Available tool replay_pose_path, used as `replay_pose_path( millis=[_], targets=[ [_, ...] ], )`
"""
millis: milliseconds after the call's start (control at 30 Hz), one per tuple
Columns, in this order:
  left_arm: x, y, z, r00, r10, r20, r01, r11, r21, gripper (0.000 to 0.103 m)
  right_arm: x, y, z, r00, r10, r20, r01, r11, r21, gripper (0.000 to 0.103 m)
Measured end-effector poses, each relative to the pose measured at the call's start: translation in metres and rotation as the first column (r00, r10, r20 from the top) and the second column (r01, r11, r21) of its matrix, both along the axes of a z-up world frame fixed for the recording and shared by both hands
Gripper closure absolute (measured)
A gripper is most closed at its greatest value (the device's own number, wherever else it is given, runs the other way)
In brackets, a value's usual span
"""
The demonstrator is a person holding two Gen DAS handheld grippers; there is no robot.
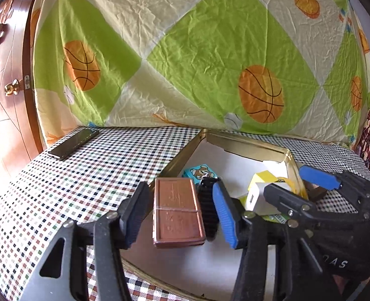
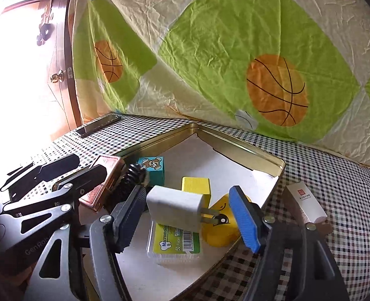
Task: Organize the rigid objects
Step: 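Lower photo frame and charger into the tray and open both tools, then move right tool to the brown comb lying on the cloth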
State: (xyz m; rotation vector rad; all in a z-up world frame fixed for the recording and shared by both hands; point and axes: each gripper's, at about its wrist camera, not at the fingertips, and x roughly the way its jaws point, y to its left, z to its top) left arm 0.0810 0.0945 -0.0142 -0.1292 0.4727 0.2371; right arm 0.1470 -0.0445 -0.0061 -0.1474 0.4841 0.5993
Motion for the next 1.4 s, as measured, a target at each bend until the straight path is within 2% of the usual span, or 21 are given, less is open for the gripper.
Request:
replay_pose_path(
  millis=[33, 67, 100, 133, 300, 500, 600, 733, 833, 967, 1100, 1200, 1300, 1400],
  targets=[
    [-0.002, 0.0, 0.001, 1.0, 0.007, 0.008, -0.007, 1.0, -0.001, 0.031, -0.001, -0.004, 0.001, 1.0, -0.001, 0.001, 0.001, 1.0, 0.009, 0.03],
    [-0.004, 0.001, 0.002, 1.0, 0.011, 0.015, -0.011, 1.0, -0.005, 0.025, -0.002, -0.009, 0.003, 1.0, -0.006, 0.005, 0.006, 1.0, 0.015, 0.029],
    [-0.007, 0.001, 0.003, 1.0, 0.016, 0.022, -0.015, 1.0, -0.008, 0.013, -0.005, -0.016, 0.004, 1.0, -0.013, 0.014, 0.013, 1.0, 0.021, 0.029],
    [-0.01, 0.0, 0.005, 0.999, 0.019, 0.031, -0.018, 1.0, -0.009, 0.004, -0.007, -0.024, 0.005, 0.999, -0.021, 0.026, 0.021, 1.0, 0.022, 0.029],
    [-0.016, -0.021, 0.012, 0.998, -0.026, 0.055, 0.027, 1.0, -0.008, 0.0, -0.007, -0.079, 0.008, 0.992, -0.112, 0.065, 0.112, 0.994, 0.007, 0.029],
    [-0.009, -0.07, 0.018, 0.993, -0.113, 0.041, 0.112, 0.993, 0.041, 0.0, 0.013, -0.15, 0.004, 0.964, -0.264, 0.027, 0.263, 0.964, 0.031, 0.029],
    [-0.003, -0.088, 0.021, 0.99, -0.134, 0.03, 0.133, 0.99, 0.045, 0.0, 0.02, -0.17, 0.002, 0.956, -0.293, 0.008, 0.293, 0.955, 0.045, 0.029],
    [0.003, -0.105, 0.023, 0.986, -0.167, 0.023, 0.166, 0.986, 0.027, 0.0, 0.028, -0.178, -0.005, 0.954, -0.299, -0.017, 0.299, 0.954, 0.027, 0.029],
    [0.008, -0.116, 0.023, 0.984, -0.178, 0.02, 0.177, 0.983, 0.043, 0.0, 0.034, -0.18, -0.01, 0.954, -0.298, -0.04, 0.299, 0.954, 0.018, 0.029],
    [0.015, -0.116, 0.019, 0.989, -0.145, 0.008, 0.144, 0.987, 0.077, 0.0, 0.045, -0.173, -0.02, 0.959, -0.26, -0.109, 0.262, 0.965, 0.003, 0.029],
    [0.018, -0.097, 0.017, 0.994, -0.108, 0.006, 0.108, 0.994, 0.027, 0.0, 0.046, -0.162, -0.028, 0.966, -0.233, -0.111, 0.229, 0.972, -0.048, 0.029],
    [0.019, -0.089, 0.017, 0.995, -0.098, 0.015, 0.098, 0.995, -0.014, 0.0, 0.054, -0.159, -0.031, 0.964, -0.22, -0.147, 0.217, 0.976, -0.037, 0.029],
    [0.018, -0.092, 0.018, 0.994, -0.107, 0.023, 0.107, 0.994, -0.005, 0.0, 0.069, -0.157, -0.036, 0.947, -0.279, -0.162, 0.27, 0.96, -0.073, 0.029],
    [0.019, -0.095, 0.017, 0.993, -0.117, 0.023, 0.117, 0.993, 0.002, 0.0, 0.087, -0.161, -0.038, 0.931, -0.316, -0.181, 0.309, 0.949, -0.067, 0.029]
  ],
)
